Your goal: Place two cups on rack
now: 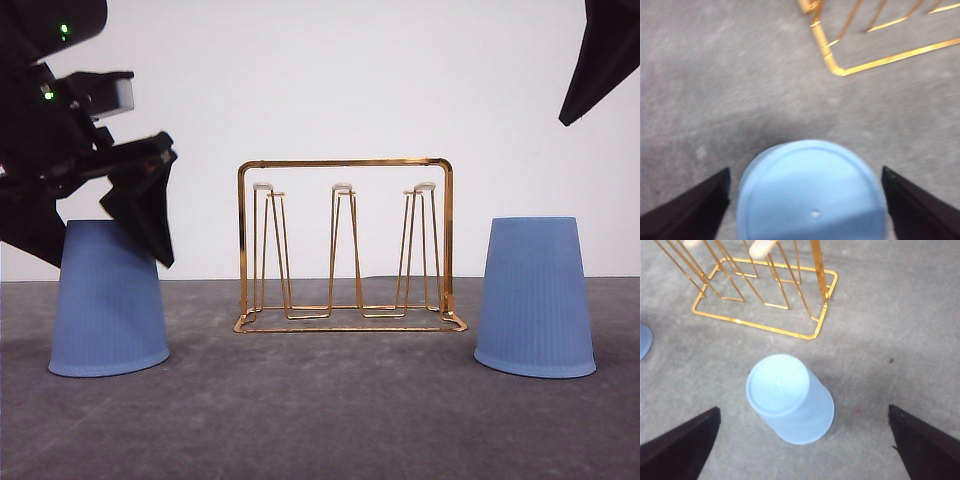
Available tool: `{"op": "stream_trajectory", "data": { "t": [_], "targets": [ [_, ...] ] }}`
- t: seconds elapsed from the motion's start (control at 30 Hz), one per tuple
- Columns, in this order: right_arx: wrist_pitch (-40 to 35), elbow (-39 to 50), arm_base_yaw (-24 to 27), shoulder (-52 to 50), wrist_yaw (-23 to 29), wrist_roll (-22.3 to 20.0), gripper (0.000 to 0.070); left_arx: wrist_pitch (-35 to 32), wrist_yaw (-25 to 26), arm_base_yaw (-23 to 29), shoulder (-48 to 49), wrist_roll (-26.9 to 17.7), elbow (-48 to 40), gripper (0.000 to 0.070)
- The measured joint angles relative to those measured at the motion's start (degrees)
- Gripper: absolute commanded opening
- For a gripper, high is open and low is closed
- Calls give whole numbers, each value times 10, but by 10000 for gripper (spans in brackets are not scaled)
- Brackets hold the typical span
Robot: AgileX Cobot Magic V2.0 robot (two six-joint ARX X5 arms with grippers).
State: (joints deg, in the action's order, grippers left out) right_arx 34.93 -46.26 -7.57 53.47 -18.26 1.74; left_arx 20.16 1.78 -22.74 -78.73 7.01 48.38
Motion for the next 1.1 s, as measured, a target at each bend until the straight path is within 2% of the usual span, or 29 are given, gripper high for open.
{"op": "stream_trajectory", "data": {
  "t": [0.07, 0.33, 0.53, 0.67, 0.77, 0.93, 1.1],
  "targets": [
    [2, 0, 0, 0, 0, 0, 700, 0, -1, 0, -1, 0, 0, 376],
    [2, 0, 0, 0, 0, 0, 700, 18, 14, -1, -1, 0, 33, 376],
    [2, 0, 0, 0, 0, 0, 700, 63, 20, -5, -1, -7, 159, 378],
    [2, 0, 0, 0, 0, 0, 700, 90, 45, -8, -1, -15, 261, 393],
    [2, 0, 0, 0, 0, 0, 700, 85, 63, -15, -1, -19, 317, 393],
    [2, 0, 0, 0, 0, 0, 700, 83, 70, -32, -11, -30, 342, 393],
    [2, 0, 0, 0, 0, 0, 700, 83, 68, -34, -83, -34, 342, 393]
  ]
}}
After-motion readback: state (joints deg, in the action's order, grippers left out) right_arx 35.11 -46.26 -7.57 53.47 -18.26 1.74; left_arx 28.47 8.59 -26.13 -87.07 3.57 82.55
